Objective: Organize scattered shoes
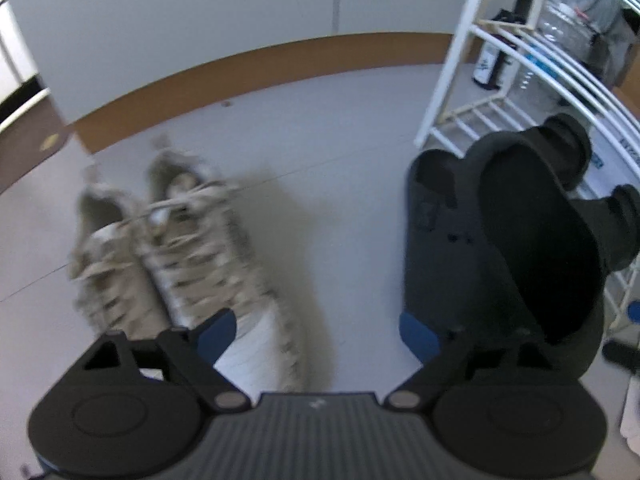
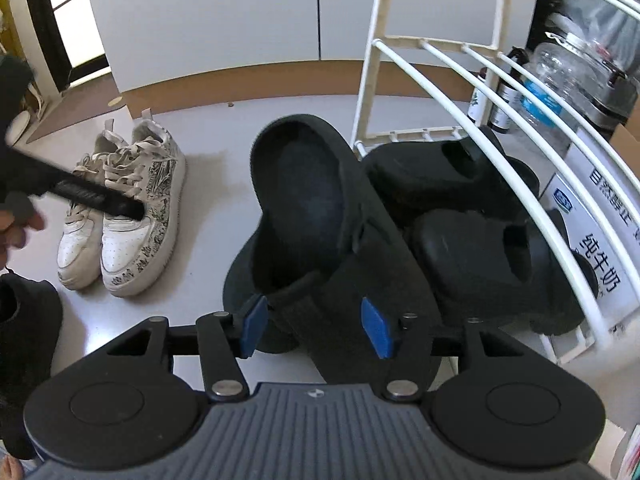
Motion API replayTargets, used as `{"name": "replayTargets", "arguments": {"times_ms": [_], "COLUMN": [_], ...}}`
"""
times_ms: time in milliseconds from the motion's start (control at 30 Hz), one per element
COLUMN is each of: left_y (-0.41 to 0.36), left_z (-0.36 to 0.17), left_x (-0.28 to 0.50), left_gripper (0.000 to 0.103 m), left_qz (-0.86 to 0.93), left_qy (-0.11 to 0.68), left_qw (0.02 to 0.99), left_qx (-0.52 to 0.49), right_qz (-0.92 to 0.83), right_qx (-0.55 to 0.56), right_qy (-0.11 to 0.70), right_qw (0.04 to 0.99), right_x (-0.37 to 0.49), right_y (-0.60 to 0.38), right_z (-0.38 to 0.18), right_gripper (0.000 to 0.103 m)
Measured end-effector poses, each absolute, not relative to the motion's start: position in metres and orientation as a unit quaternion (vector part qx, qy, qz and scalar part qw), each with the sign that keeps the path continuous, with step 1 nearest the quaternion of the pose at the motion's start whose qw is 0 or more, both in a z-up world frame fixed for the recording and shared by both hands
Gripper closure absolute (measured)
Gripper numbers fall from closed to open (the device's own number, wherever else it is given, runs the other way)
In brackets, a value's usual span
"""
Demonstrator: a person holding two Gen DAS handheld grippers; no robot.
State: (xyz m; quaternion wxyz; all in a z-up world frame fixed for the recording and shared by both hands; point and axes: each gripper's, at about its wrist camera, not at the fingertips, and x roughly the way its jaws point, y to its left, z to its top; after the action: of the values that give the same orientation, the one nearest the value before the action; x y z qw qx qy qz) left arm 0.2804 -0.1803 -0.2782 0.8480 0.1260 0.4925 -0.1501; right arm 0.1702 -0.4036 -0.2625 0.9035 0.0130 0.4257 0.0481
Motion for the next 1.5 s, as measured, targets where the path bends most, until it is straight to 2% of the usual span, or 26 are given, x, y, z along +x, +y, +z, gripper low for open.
{"name": "replayTargets", "arguments": {"times_ms": [167,267,400,467,533,767,833,900,1000,1067,1100,1300,1500], "left_y": [-0.196,-0.200,-0.203,-0.204,-0.207,-0.221,-0.223,-0.226,-0.226,-0.224,-0.223,-0.229,-0.254], "left_z": [-0.290,-0.299,-0.312,-0.319,-0.325,-0.334,-0.334,-0.333,-0.333,-0.331,-0.330,-0.327,-0.324], "left_x": [0.302,0.314,0.325,0.331,0.335,0.353,0.355,0.357,0.358,0.358,0.358,0.354,0.349], "left_gripper": [0.013,0.017,0.022,0.022,0.022,0.022,0.022,0.021,0.021,0.020,0.019,0.015,0.009], "left_qz": [-0.176,-0.191,-0.205,-0.204,-0.208,-0.221,-0.229,-0.232,-0.236,-0.240,-0.243,-0.273,-0.306], "left_qy": [0.476,0.469,0.466,0.470,0.470,0.463,0.464,0.462,0.456,0.453,0.452,0.432,0.409], "left_qw": [0.853,0.853,0.852,0.851,0.850,0.851,0.849,0.849,0.851,0.852,0.852,0.852,0.851], "left_qx": [0.121,0.127,0.126,0.118,0.115,0.112,0.106,0.107,0.110,0.105,0.102,0.110,0.121], "right_qz": [0.052,0.062,0.081,0.094,0.108,0.110,0.101,0.083,0.084,0.084,0.084,0.071,0.079], "right_qx": [0.005,-0.009,-0.101,-0.156,-0.198,-0.299,-0.342,-0.379,-0.325,-0.277,-0.254,-0.105,-0.062], "right_qy": [0.402,0.389,0.360,0.350,0.342,0.365,0.385,0.383,0.407,0.422,0.429,0.450,0.476], "right_qw": [0.914,0.919,0.924,0.919,0.912,0.875,0.851,0.838,0.850,0.859,0.863,0.884,0.874], "right_x": [0.154,0.147,0.150,0.154,0.159,0.185,0.193,0.196,0.204,0.207,0.208,0.201,0.180], "right_y": [-0.406,-0.403,-0.381,-0.365,-0.352,-0.324,-0.314,-0.310,-0.320,-0.329,-0.333,-0.368,-0.372], "right_z": [-0.278,-0.286,-0.283,-0.281,-0.284,-0.307,-0.321,-0.328,-0.317,-0.308,-0.304,-0.270,-0.271], "right_gripper": [0.045,0.045,0.045,0.034,0.029,0.032,0.036,0.057,0.070,0.086,0.089,0.091,0.091]}}
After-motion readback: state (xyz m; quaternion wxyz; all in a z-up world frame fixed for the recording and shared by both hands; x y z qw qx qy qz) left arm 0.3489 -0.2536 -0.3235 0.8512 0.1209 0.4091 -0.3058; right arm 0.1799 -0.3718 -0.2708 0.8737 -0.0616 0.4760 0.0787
